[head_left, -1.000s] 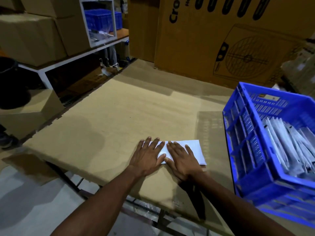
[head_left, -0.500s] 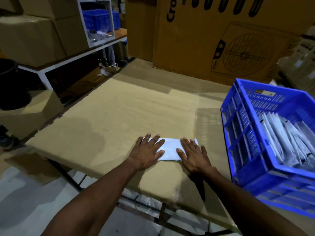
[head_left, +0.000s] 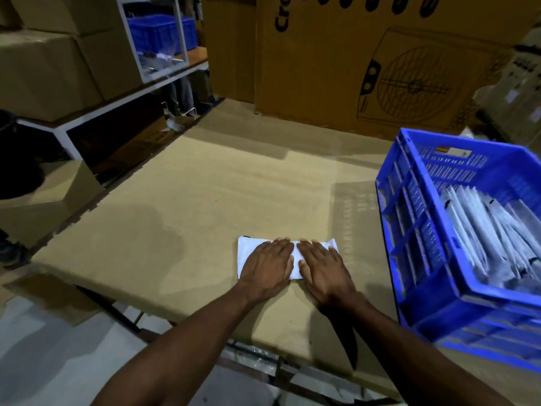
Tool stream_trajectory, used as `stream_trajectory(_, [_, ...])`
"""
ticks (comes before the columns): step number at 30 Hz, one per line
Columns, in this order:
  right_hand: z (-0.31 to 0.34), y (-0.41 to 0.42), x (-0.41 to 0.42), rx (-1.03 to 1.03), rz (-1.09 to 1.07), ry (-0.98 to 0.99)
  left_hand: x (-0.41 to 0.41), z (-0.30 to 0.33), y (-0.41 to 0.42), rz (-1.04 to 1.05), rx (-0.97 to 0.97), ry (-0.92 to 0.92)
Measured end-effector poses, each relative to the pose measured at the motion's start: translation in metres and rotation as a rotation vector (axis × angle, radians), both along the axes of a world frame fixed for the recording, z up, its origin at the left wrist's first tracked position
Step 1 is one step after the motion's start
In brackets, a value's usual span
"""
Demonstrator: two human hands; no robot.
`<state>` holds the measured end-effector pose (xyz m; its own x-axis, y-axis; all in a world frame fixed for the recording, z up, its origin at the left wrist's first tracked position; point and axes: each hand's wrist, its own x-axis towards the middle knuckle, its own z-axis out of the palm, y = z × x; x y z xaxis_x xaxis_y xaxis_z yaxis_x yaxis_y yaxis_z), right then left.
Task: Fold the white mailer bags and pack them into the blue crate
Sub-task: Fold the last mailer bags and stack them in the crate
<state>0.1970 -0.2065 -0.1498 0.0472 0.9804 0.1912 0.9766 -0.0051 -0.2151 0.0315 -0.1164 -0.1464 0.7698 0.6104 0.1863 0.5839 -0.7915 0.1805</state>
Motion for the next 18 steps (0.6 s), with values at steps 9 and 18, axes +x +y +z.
stream_trajectory(9, [0.008, 0.007, 0.0, -0.104, -0.06, -0.104, -0.003, -0.007, 0.003, 0.031, 0.073, -0.077])
stream_trajectory(18, [-0.002, -0.008, 0.016, -0.178, -0.165, 0.019, -0.031, -0.015, 0.013, 0.159, 0.028, -0.101])
